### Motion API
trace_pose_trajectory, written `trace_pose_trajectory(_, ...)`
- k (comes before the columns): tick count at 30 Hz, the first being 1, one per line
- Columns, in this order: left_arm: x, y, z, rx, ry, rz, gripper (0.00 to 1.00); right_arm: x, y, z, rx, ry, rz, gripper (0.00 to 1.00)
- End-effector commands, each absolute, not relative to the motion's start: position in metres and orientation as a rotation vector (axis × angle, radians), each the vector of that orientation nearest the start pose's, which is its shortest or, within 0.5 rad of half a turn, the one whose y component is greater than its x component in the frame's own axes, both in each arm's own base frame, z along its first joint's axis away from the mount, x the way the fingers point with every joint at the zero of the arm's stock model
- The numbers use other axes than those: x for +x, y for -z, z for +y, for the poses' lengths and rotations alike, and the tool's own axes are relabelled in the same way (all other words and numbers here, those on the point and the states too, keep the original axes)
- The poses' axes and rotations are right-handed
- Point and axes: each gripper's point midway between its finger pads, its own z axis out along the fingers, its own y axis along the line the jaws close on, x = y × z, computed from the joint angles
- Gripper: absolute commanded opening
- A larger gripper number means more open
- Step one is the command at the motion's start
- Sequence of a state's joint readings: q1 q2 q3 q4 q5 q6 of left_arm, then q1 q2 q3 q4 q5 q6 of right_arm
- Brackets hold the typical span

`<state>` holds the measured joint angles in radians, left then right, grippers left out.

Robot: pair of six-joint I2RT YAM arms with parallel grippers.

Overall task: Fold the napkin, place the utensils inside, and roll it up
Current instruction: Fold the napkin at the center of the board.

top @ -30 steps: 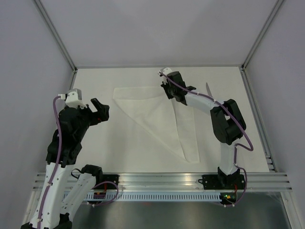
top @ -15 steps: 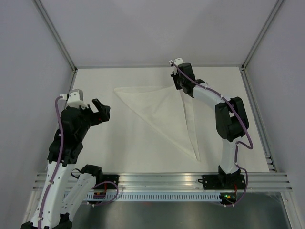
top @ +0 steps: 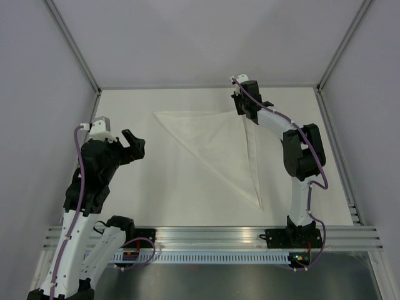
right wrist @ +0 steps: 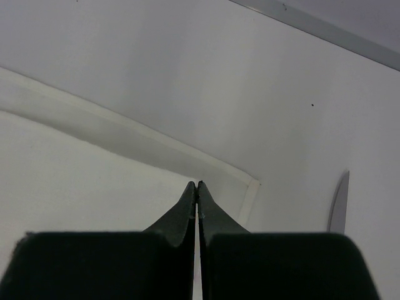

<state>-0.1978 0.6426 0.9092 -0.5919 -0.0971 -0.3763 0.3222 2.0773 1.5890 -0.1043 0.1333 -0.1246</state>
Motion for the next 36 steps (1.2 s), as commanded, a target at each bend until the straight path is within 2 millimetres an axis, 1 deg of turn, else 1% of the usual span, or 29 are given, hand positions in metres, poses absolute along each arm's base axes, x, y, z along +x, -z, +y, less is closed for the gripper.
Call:
trace_pose_trajectory(1,0.253,-0.281,-0.052,-0.219,0.318,1.872,1.00,0.569,-0.121,0.149,-0.363,0.041,2.087,0.00)
trace_pose_trajectory(4,0.253,-0.281,-0.052,-0.219,0.318,1.872,1.00,0.570,-0.117,0.144,-0.354,0.040,2.095,0.00)
trace_pose_trajectory(8,0.253,-0.280,-0.051,-0.220,0.317,1.871,1.00,0.569,-0.119,0.142,-0.349,0.025,2.094,0.00)
trace_pose_trajectory(12,0.253,-0.281,-0.052,-0.219,0.318,1.870,1.00,0.566,-0.129,0.143,-0.346,0.002,2.080,0.00)
trace_pose_trajectory(17,0.252,-0.281,-0.051,-0.219,0.318,1.870,1.00,0.566,-0.133,0.141,-0.347,0.008,2.077,0.00)
trace_pose_trajectory(20,0.252,-0.280,-0.051,-0.223,0.317,1.868,1.00,0.559,-0.139,0.148,-0.358,-0.045,2.082,0.00)
trace_pose_trajectory(21,0.251,-0.281,-0.051,-0.219,0.319,1.865,1.00,0.556,-0.145,0.154,-0.369,-0.083,2.074,0.00)
trace_pose_trajectory(23,0.251,-0.282,-0.052,-0.222,0.324,1.862,1.00,0.549,-0.147,0.161,-0.386,-0.118,2.087,0.00)
trace_pose_trajectory(25,0.251,-0.283,-0.051,-0.221,0.323,1.859,1.00,0.541,-0.153,0.173,-0.415,-0.135,2.079,0.00)
trace_pose_trajectory(27,0.251,-0.283,-0.052,-0.219,0.325,1.861,1.00,0.537,-0.157,0.184,-0.426,-0.154,2.071,0.01)
trace_pose_trajectory(31,0.250,-0.285,-0.052,-0.215,0.328,1.856,1.00,0.542,-0.158,0.183,-0.416,-0.126,2.072,0.00)
trace_pose_trajectory(34,0.250,-0.284,-0.051,-0.218,0.321,1.858,1.00,0.538,-0.161,0.181,-0.416,-0.126,2.061,0.00)
trace_pose_trajectory(36,0.251,-0.284,-0.051,-0.218,0.321,1.859,1.00,0.535,-0.168,0.183,-0.421,-0.142,2.050,0.01)
